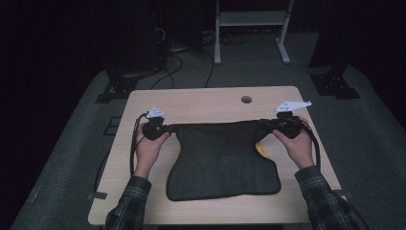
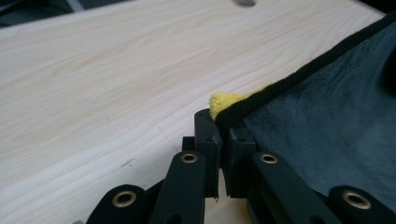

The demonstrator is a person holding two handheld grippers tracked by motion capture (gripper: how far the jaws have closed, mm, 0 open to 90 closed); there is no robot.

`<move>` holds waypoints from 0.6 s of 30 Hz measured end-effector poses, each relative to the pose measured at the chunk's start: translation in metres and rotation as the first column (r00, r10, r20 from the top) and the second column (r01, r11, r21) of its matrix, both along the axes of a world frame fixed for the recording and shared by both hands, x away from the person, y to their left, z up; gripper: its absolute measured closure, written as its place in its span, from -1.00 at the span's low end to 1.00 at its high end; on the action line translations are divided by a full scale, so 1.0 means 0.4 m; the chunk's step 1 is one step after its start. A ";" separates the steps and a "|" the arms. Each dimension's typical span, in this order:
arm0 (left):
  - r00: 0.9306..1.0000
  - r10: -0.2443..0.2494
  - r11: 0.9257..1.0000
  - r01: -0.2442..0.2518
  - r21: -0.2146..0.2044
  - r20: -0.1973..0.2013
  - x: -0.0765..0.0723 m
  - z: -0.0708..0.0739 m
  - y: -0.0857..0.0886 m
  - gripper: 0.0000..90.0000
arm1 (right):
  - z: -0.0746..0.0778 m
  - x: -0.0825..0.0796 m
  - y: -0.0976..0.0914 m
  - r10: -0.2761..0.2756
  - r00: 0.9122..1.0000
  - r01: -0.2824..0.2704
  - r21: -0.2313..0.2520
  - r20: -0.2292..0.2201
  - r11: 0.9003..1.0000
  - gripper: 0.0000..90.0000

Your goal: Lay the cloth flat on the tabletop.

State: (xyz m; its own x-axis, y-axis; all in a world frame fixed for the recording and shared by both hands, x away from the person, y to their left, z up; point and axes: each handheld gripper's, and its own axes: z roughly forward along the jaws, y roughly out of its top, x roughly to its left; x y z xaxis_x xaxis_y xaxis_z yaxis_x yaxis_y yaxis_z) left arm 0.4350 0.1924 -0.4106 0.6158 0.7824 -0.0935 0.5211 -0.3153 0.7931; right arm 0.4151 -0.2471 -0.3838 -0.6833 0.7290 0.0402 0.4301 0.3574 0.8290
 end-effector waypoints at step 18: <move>0.998 0.069 0.998 -0.069 -0.009 0.002 -0.039 -0.021 0.036 0.28 | -0.035 0.001 -0.006 -0.032 0.999 0.032 0.023 -0.025 0.999 0.39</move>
